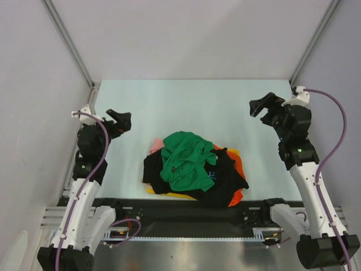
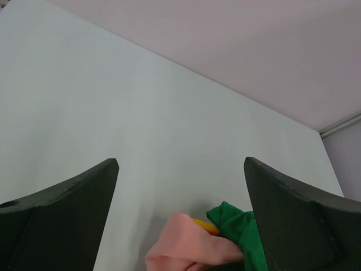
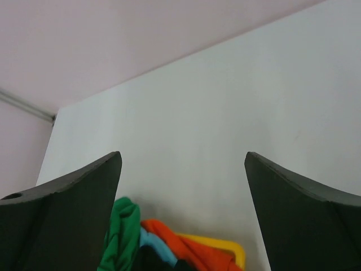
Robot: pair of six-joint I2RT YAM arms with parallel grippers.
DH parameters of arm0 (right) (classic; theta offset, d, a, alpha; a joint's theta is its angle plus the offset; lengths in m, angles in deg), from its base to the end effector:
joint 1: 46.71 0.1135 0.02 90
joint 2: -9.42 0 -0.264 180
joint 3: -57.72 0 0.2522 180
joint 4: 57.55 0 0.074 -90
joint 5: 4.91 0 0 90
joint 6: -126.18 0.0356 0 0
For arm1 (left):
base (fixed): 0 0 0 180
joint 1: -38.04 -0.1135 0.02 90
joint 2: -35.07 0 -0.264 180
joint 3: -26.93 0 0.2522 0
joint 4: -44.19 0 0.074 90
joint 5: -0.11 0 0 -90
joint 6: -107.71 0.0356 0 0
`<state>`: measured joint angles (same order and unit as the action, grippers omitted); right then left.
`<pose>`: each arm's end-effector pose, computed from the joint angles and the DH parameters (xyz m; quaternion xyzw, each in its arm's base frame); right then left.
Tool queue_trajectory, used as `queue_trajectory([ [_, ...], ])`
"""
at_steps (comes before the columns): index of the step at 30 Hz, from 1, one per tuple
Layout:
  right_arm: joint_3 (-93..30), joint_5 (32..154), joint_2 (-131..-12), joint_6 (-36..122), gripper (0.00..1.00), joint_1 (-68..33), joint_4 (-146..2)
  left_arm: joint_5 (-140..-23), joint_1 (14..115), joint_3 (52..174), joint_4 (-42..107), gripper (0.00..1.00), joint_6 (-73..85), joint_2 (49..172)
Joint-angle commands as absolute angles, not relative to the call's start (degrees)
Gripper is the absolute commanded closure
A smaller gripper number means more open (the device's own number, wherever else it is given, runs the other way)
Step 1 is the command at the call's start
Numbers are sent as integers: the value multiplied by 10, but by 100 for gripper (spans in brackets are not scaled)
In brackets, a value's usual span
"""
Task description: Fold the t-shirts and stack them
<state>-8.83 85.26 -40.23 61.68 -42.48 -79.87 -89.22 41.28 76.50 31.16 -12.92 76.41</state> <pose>0.1989 0.0148 0.3777 0.1355 0.7272 0.1737 0.6501 0.1803 -0.0106 0.3148 -0.1704 0.7161 -0.2013 0.6463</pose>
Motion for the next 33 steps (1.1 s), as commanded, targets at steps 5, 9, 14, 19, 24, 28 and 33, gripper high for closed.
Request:
queue_trajectory([
  [5, -183, 806, -429, 625, 0, -189, -959, -883, 413, 932, 69, 0, -105, 790],
  [9, -228, 733, -486, 621, 0, -22, -1003, -865, 414, 935, 49, 0, -73, 794],
  [14, -277, 644, -559, 614, 0, 109, -1047, -924, 414, 917, -20, 0, -47, 788],
  [19, -296, 626, -609, 642, 1, 113, -1078, -945, 414, 893, -31, 0, -44, 776],
  [24, -303, 650, -628, 650, 9, 116, -1082, -945, 414, 889, -31, 0, -36, 766],
  [28, -316, 656, -642, 656, 33, 130, -1101, -947, 414, 889, -32, 0, -35, 763],
  [33, -329, 664, -640, 656, 88, 143, -1108, -946, 414, 889, -31, 0, -34, 763],
])
